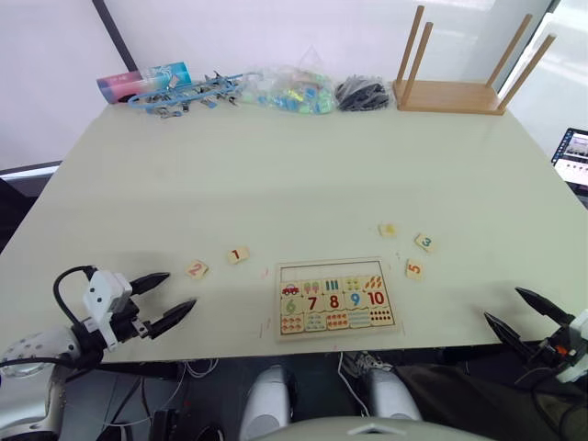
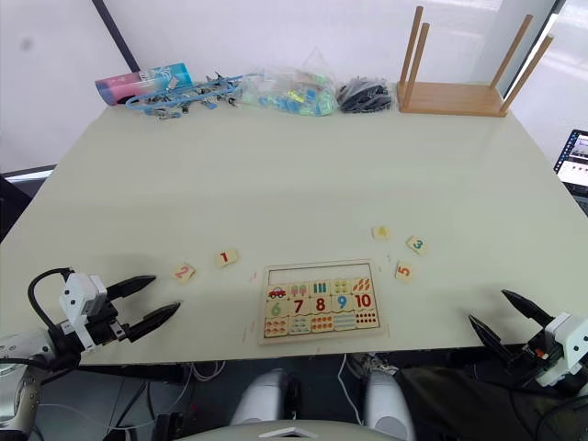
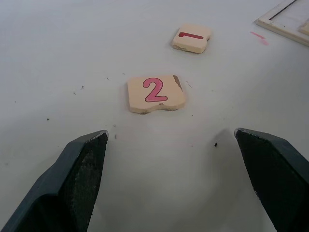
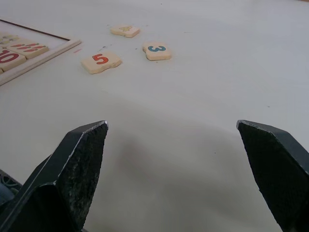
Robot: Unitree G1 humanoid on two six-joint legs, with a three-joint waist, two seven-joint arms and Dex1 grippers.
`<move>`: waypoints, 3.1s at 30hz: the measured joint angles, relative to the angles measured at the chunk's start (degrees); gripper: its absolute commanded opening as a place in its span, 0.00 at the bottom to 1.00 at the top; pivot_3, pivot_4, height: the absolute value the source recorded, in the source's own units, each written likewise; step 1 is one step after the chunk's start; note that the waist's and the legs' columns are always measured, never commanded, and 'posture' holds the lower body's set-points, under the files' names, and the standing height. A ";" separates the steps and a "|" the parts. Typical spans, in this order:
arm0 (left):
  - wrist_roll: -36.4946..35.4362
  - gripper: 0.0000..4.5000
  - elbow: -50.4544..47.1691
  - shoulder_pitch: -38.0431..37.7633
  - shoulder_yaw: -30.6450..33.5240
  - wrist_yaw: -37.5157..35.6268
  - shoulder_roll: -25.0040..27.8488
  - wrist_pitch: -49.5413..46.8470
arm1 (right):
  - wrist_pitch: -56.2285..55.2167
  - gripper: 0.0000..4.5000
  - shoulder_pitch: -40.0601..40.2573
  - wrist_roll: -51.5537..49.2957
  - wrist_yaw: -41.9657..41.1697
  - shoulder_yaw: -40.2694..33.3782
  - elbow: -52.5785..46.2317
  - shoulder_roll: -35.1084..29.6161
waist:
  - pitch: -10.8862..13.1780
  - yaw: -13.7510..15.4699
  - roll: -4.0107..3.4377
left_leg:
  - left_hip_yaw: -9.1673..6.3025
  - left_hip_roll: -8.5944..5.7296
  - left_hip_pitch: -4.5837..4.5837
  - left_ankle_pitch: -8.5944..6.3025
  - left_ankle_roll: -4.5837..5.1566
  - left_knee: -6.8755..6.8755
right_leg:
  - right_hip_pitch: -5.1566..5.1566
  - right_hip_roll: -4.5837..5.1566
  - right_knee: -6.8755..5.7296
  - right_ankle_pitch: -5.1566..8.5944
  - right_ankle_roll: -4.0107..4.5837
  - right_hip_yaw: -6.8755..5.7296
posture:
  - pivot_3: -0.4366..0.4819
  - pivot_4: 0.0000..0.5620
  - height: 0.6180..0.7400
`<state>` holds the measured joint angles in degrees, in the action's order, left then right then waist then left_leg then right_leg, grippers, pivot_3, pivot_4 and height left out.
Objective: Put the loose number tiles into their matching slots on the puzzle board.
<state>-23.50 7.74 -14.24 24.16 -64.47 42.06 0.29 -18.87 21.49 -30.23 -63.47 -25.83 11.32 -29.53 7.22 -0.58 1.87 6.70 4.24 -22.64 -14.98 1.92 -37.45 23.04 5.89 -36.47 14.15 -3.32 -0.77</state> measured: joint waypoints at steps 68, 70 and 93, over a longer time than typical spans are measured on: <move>16.50 0.99 23.20 44.22 -30.10 -14.96 3.47 0.58 | 8.36 1.00 -4.27 -7.44 -17.49 4.61 -11.54 -5.56 | 0.13 1.51 -0.11 | -0.69 -0.18 -0.19 0.01 0.03 -0.90 | -0.39 -1.32 -0.30 -0.02 0.12 0.28 | 0.48 0.27 0.99; 16.59 0.99 23.54 44.52 -30.10 -14.58 3.23 0.60 | 8.16 1.00 -4.24 -7.42 -17.54 4.61 -11.41 -5.53 | 0.13 1.51 -0.11 | -0.70 -0.18 -0.19 0.01 0.03 -0.90 | -0.40 -1.31 -0.30 -0.02 0.12 0.27 | 0.48 0.27 0.99; 14.39 0.22 16.09 42.17 -29.69 -14.93 3.05 -4.10 | 6.93 1.00 -3.45 -6.52 -17.82 4.76 -10.58 -3.73 | 0.23 1.41 -0.16 | -0.88 -0.13 -0.22 0.00 0.03 -0.88 | -0.45 -1.31 -0.28 -0.02 0.13 0.26 | 0.48 0.27 0.99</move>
<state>-9.11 23.83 27.93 -5.54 -79.39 45.11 -3.81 -11.94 18.05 -36.75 -81.29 -21.07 0.75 -33.26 7.44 0.83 1.71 5.82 4.10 -22.86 -14.97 1.95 -38.33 22.59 4.58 -36.76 14.13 -3.19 -0.51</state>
